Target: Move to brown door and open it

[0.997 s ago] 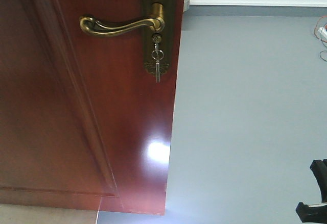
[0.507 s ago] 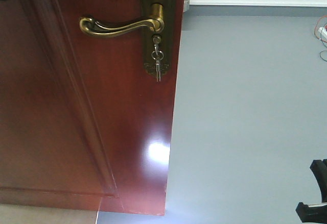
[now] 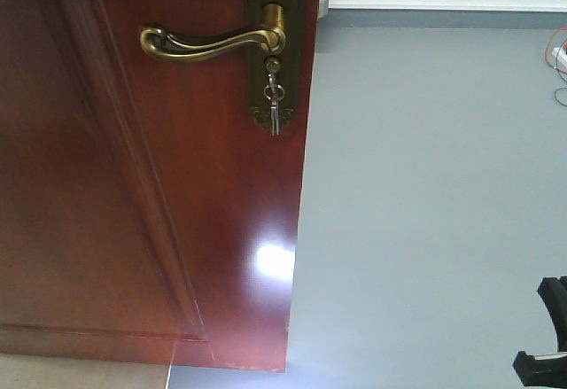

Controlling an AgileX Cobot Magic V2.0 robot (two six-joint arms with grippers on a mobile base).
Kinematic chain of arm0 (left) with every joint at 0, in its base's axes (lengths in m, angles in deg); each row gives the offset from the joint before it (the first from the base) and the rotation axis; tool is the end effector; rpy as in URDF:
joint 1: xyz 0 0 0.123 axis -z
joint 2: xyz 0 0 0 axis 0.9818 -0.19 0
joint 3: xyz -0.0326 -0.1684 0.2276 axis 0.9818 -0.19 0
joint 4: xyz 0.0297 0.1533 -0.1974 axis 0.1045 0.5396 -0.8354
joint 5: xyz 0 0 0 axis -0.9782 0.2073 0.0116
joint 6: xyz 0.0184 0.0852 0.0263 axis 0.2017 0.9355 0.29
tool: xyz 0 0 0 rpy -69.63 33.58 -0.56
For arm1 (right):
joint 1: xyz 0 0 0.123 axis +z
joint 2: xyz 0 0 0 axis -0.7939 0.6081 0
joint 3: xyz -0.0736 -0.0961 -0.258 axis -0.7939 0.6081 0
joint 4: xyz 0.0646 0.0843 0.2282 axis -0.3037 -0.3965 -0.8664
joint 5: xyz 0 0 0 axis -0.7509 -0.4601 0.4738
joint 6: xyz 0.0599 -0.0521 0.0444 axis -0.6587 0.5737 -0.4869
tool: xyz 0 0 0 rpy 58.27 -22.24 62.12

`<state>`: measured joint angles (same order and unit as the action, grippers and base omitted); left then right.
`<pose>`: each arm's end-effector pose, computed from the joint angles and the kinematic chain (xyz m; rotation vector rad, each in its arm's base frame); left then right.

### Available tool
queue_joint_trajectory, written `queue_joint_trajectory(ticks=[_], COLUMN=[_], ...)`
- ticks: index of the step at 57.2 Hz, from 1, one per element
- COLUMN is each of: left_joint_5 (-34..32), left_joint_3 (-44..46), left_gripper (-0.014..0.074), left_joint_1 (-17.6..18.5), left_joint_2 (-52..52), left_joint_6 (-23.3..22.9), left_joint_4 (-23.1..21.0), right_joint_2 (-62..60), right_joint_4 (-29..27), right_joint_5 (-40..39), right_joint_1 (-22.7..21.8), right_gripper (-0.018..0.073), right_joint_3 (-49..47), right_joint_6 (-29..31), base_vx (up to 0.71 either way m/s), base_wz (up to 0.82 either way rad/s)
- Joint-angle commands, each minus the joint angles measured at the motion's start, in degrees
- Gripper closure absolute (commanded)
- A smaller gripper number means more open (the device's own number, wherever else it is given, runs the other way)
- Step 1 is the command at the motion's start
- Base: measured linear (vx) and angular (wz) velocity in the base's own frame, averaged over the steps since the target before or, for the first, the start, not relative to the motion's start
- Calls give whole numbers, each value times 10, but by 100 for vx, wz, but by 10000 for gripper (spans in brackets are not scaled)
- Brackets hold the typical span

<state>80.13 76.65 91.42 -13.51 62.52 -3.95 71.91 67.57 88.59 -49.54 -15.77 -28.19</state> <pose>0.2188 -0.0486 0.4342 0.2340 1.5565 -0.1134 0.0521 0.0051 0.1689 -0.0602 1.8822 0.0653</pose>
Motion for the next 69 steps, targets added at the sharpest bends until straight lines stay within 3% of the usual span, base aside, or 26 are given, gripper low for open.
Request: queue_joint_trajectory(ticks=[1,27,42,57,69], left_joint_5=[-58,-11,-11,-26,-88], left_joint_3=[19,-21,-175,-353,-479], left_gripper=[600,600,600,600,600], left_joint_1=[1,-1,-4,-72,-103], left_joint_2=[7,57,175,312,434], left_joint_6=[-10,-10,-10,-10,-10], left_joint_4=[2,2,-4,-34,-33], right_joint_2=[-3,-3,-3,-3,-3], right_joint_4=[2,2,2,2,2], right_joint_5=[-44,-44,-44,-44,-46], right_joint_1=[1,1,1,1,1], right_gripper=[559,559,559,559,559], right_joint_3=[2,2,2,2,2], right_joint_6=[5,5,5,5,5], base_vx=[0,0,0,0,0], base_wz=[0,0,0,0,0])
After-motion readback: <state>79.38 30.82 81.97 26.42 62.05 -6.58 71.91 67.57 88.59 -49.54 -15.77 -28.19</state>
